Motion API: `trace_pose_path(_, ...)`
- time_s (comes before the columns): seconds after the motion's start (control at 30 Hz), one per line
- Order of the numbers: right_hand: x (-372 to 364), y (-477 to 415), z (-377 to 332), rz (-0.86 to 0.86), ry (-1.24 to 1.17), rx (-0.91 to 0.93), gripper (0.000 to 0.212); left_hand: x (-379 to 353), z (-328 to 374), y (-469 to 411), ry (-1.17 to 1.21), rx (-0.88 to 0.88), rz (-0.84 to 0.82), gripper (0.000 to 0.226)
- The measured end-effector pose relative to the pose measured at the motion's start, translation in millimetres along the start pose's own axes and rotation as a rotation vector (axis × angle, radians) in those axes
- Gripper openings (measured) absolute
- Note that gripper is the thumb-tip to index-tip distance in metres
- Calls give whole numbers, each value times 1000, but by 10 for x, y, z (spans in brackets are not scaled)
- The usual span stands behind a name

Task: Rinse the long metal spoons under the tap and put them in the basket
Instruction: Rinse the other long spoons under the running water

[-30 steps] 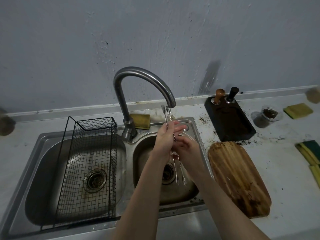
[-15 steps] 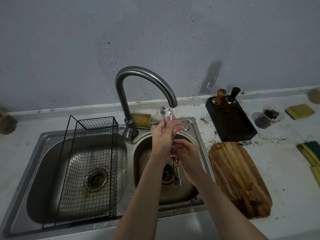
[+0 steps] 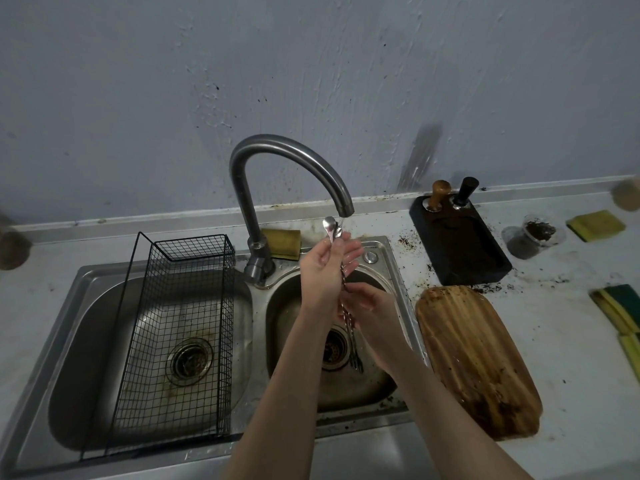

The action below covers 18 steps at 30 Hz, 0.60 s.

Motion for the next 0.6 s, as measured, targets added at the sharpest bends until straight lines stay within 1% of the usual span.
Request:
trace_pose_path(0.1,26,-14,40,14,6,-8,17,6,-3,8,-20,-6,-7,20)
trace_pose_path(0.23,40,-49,70,41,43,7,21,-58,22,19,-111,-42,-33,25)
trace_pose_path(0.37,-12,-211,-46,14,195,52,14,-180,149,-11,-235,-131,-83,24)
trace_pose_path(0.47,-83,-393,-164,-2,289,59,18,-191,284,-85,-342,-202,-94,24)
trace_pose_path(0.53,-126,-508,-231,-15,374,99,19,-164,387,-144,-409,-264,-100,19)
trace_pose_path(0.6,-177,-618,-240,-56,490,137,9,-127,446,-184,-456,-292,-112,14)
Point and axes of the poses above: each hand's wrist, its own y-axis away from the middle knuckle, its own x-axis out of the back of the hand, z = x × y, the point moved 8 cm from there along -y, towards the middle knuckle, and after that the axes turned 9 degrees about z, right-handed, at the moved point
